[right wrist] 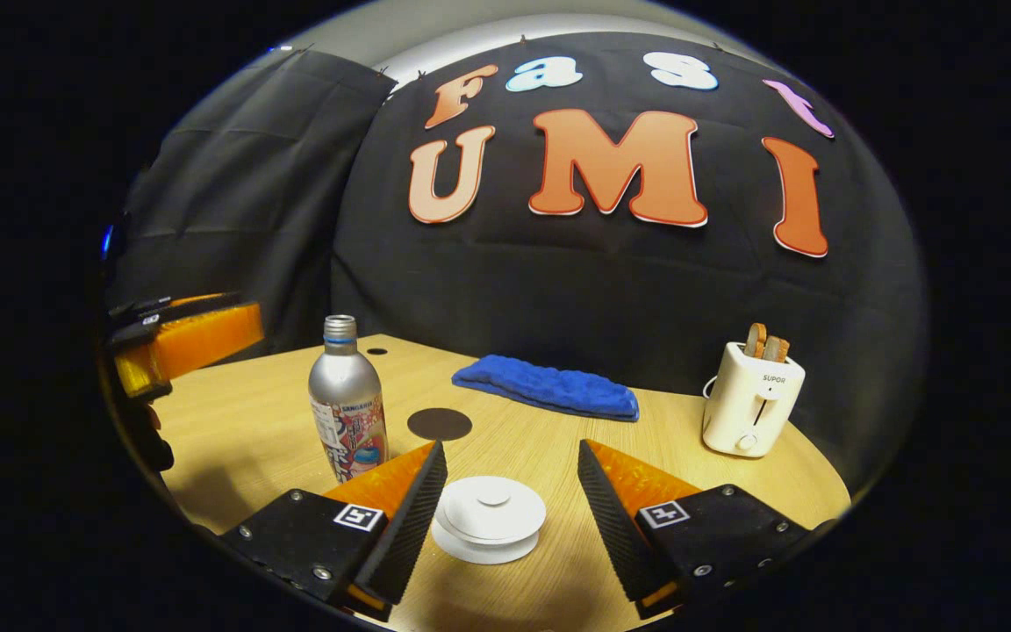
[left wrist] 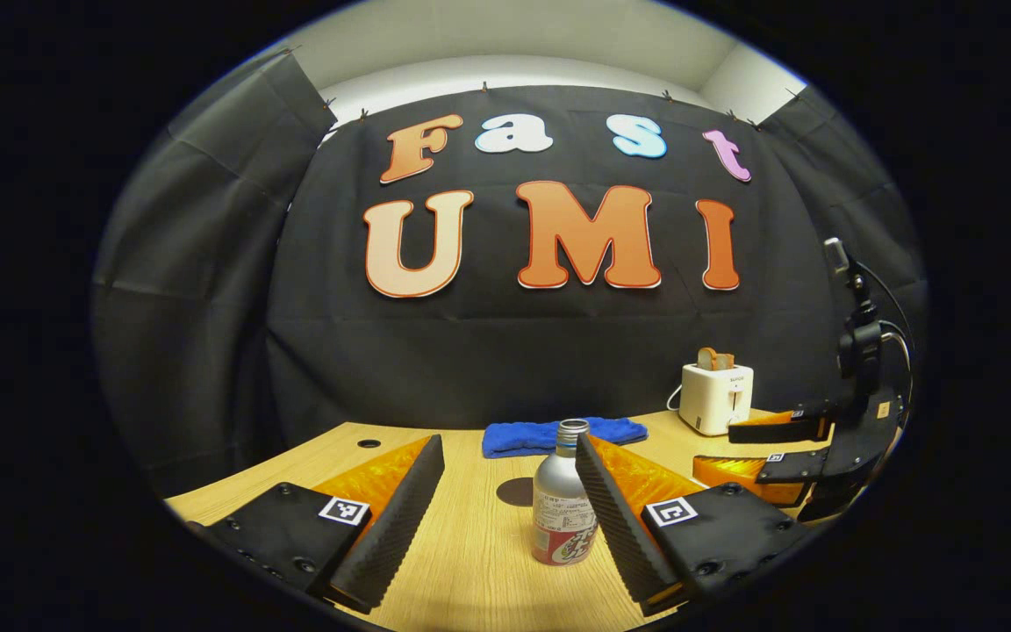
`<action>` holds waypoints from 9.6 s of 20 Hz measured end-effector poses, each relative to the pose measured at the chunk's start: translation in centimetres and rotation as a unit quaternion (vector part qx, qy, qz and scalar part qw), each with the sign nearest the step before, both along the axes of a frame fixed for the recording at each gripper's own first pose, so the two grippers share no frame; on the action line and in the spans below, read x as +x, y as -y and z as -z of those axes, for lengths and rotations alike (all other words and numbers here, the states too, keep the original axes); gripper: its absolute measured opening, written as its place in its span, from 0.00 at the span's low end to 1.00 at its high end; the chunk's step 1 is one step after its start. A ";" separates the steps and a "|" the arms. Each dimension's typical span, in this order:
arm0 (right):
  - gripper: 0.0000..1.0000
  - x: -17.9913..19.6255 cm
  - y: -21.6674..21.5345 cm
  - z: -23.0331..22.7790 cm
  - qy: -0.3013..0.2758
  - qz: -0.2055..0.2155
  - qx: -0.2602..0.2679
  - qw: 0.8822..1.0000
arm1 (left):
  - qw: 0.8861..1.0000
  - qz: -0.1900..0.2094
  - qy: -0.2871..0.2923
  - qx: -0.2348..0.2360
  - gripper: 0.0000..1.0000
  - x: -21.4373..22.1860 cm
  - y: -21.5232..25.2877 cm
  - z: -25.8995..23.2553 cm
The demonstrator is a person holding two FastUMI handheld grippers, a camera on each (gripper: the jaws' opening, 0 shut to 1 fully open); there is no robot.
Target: Open the teacup lid with one hand, grasp the water bottle and pour water into the teacup with the other hand; after pouring, place the water bottle on the coaster and then close the teacup lid.
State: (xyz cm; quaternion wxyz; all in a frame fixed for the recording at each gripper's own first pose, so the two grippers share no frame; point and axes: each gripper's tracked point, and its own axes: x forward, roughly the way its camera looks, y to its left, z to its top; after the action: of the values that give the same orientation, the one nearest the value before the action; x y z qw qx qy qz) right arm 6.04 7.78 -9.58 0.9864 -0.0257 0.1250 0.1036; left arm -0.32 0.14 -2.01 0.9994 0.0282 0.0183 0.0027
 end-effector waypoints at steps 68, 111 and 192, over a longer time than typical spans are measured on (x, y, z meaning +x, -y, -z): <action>0.22 -4.1 11.5 -4.8 0.028 0.105 0.074 0.991 | 0.949 0.069 -0.132 0.278 0.83 9.1 1.6 8.2; 0.22 -6.1 14.1 -2.7 0.039 0.086 0.079 0.992 | 0.649 0.112 -0.023 0.753 0.83 10.1 7.0 7.1; 0.22 -4.4 7.6 -5.4 0.047 0.033 0.056 0.997 | 0.877 0.033 0.132 0.460 0.82 11.4 5.1 -6.7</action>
State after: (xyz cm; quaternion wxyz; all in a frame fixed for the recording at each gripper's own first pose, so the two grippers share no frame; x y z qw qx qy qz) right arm 1.60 0.19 -4.20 0.9940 0.0291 0.0735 0.0761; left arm 11.11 -4.96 4.66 0.8662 0.4851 -0.1181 -0.0189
